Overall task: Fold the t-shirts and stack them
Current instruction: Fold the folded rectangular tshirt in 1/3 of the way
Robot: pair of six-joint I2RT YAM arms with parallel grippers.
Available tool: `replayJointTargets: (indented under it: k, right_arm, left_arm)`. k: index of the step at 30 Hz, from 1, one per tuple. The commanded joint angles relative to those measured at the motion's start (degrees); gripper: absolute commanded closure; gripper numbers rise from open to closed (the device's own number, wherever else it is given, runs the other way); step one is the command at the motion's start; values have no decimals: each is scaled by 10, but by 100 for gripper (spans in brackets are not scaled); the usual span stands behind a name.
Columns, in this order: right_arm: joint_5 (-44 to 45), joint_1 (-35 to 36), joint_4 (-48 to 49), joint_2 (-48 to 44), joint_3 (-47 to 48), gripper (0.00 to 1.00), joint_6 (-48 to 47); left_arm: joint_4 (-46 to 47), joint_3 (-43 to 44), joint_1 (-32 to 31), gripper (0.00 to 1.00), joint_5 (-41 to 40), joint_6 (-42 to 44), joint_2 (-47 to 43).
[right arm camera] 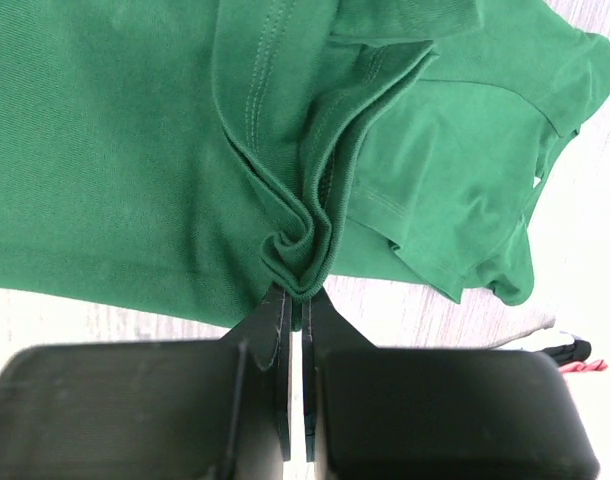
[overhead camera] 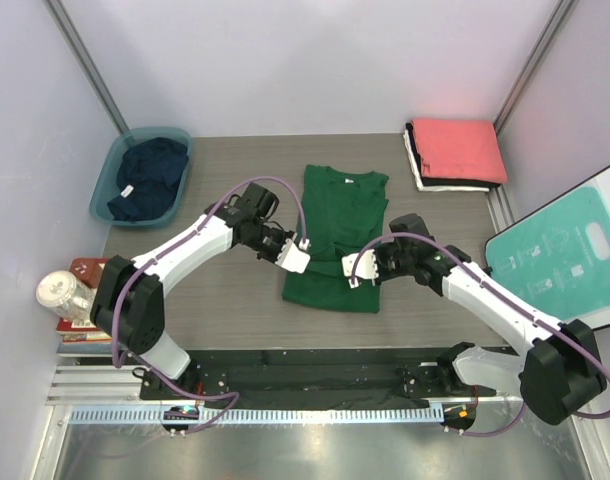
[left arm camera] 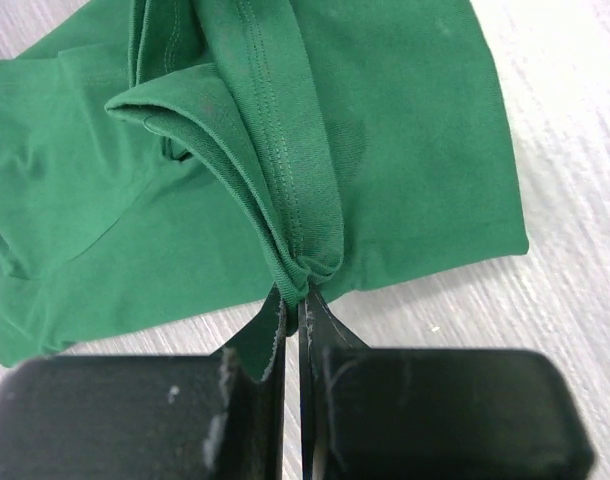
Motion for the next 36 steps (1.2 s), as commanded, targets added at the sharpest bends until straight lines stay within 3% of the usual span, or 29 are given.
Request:
replayJointTargets:
  k: [1, 28, 30, 31, 32, 33, 34, 35, 36]
  right_arm:
    - [-27, -15, 35, 20, 32, 99, -27]
    - [-7, -64, 174, 161, 51, 99, -29]
    - [14, -67, 207, 175, 50, 86, -25]
    - [30, -67, 229, 180, 47, 69, -24]
    - [47, -67, 297, 184, 32, 61, -21]
    - [63, -67, 332, 189, 24, 55, -17]
    - [104, -67, 370, 198, 10, 42, -12]
    - [120, -67, 436, 203, 6, 34, 0]
    - [140, -67, 454, 208, 7, 31, 10]
  left_arm:
    - [27, 34, 8, 100, 25, 7, 21]
    - [86, 85, 42, 100, 36, 10, 124]
    - [102, 85, 45, 99, 32, -3, 130]
    - [113, 85, 46, 94, 26, -15, 132]
    - [151, 79, 47, 74, 19, -32, 134]
    - [182, 75, 50, 64, 11, -84, 134]
    - [254, 71, 51, 49, -15, -110, 134]
    - [304, 50, 52, 43, -30, -142, 132]
    - [359, 37, 53, 40, -54, -213, 131]
